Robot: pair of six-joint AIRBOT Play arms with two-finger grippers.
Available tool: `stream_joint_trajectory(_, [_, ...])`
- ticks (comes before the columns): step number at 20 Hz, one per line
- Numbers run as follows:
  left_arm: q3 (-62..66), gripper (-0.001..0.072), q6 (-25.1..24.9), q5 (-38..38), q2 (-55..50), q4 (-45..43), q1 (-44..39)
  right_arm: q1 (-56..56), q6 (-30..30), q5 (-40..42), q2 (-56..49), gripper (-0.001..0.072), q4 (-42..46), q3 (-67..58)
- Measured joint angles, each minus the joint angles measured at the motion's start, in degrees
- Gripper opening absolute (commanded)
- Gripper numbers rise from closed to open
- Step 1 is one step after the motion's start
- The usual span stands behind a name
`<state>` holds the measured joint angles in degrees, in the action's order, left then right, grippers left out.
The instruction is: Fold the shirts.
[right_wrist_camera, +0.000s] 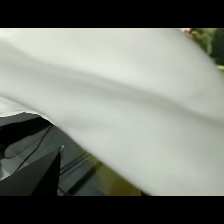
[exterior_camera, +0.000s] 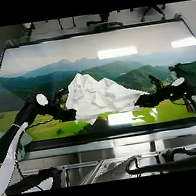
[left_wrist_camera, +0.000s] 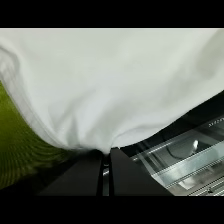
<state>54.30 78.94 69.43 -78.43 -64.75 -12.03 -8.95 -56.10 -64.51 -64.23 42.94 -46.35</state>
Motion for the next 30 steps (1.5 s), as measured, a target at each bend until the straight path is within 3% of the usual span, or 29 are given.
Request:
stream_joint_trajectory(2, [0.00, 0.0017, -0.02, 0.02, 0.00, 0.00, 0.00, 0.90, 0.00, 1.95, -0.44, 0.0362, -0.07, -0.04])
stream_joint_trajectory(6, [0.00, 0.0018, -0.11, 0.04, 0.00, -0.02, 0.00, 1.44, 0.00, 3.34, -0.70, 0.0376, 0.63, -1.14])
stream_joint_trajectory(7, [0.00, 0.0018, -0.13, 0.15, 0.00, -0.02, 0.02, 1.42, -0.02, 2.56, -0.48, 0.0394, 0.98, -1.92])
stream_joint_trajectory(9, [0.00, 0.0018, -0.31, 0.52, 0.00, -0.20, 0.04, 0.79, -0.52, -1.03, 0.70, 0.0649, 0.61, -3.78])
stream_joint_trajectory(14, [0.00, 0.0018, -0.59, 0.85, 0.00, -0.17, 0.04, -4.68, -3.13, -4.85, 2.89, 0.0650, 1.97, -5.86])
stream_joint_trajectory(22, [0.00, 0.0018, -0.79, 0.87, 0.00, -0.15, 0.04, -4.13, -4.02, -6.08, -4.44, 0.0636, 1.66, -5.92])
stream_joint_trajectory(23, [0.00, 0.0018, -0.79, 0.87, 0.00, -0.15, 0.04, -3.23, -3.61, -6.16, -5.18, 0.0462, 0.52, -5.95])
stream_joint_trajectory(24, [0.00, 0.0018, -0.79, 0.87, 0.00, -0.15, 0.04, -2.34, -3.17, -5.79, -5.79, 0.0084, 0.37, -5.95])
stream_joint_trajectory(25, [0.00, 0.0018, -0.76, 0.87, 0.04, -0.15, 0.04, -1.51, -2.60, -5.09, -6.32, 0.0017, 0.37, -5.95])
stream_joint_trajectory(30, [3.10, 0.0018, -0.81, 0.57, 6.36, -0.13, 0.33, -1.33, 0.76, -13.49, -4.02, 0.0017, -8.20, -11.28])
